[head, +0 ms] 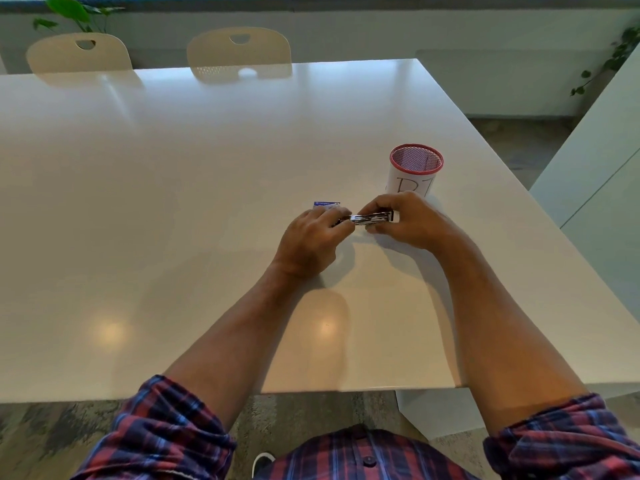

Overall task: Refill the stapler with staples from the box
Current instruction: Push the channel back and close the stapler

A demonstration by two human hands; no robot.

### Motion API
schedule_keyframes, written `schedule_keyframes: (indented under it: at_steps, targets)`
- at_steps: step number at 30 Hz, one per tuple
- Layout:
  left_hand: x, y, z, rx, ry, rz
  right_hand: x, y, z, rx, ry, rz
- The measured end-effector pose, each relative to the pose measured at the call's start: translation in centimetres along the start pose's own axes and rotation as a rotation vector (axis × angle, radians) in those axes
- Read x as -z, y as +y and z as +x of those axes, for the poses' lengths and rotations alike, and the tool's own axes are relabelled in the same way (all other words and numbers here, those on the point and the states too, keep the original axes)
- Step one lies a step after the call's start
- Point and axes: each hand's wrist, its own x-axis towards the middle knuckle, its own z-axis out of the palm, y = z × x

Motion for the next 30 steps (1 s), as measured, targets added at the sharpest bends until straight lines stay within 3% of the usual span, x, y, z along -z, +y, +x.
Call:
schedule_keyframes:
  at_steps: [10, 18, 26, 30]
  targets:
    - [1.4, 1.1, 0.0, 0.105, -0.154, -0.148, -0.1, 0.8, -1.2, -0.101, 0.011, 0.362]
    - [1.7, 1.5, -0.2, 0.066, -0.18, -0.107, -0.2, 1.0, -1.3, -0.166, 0.097, 0.568]
    - [1.4, 1.4, -0.2, 0.054, -0.235, -0.101, 0.0, 1.0, -1.6, -0.139, 0.117, 0.42]
    - [1.5, 1.1, 0.3, -0.034, -0.263, -0.054, -0.1, 1.1, -1.8, -0.082, 0.108, 0.266]
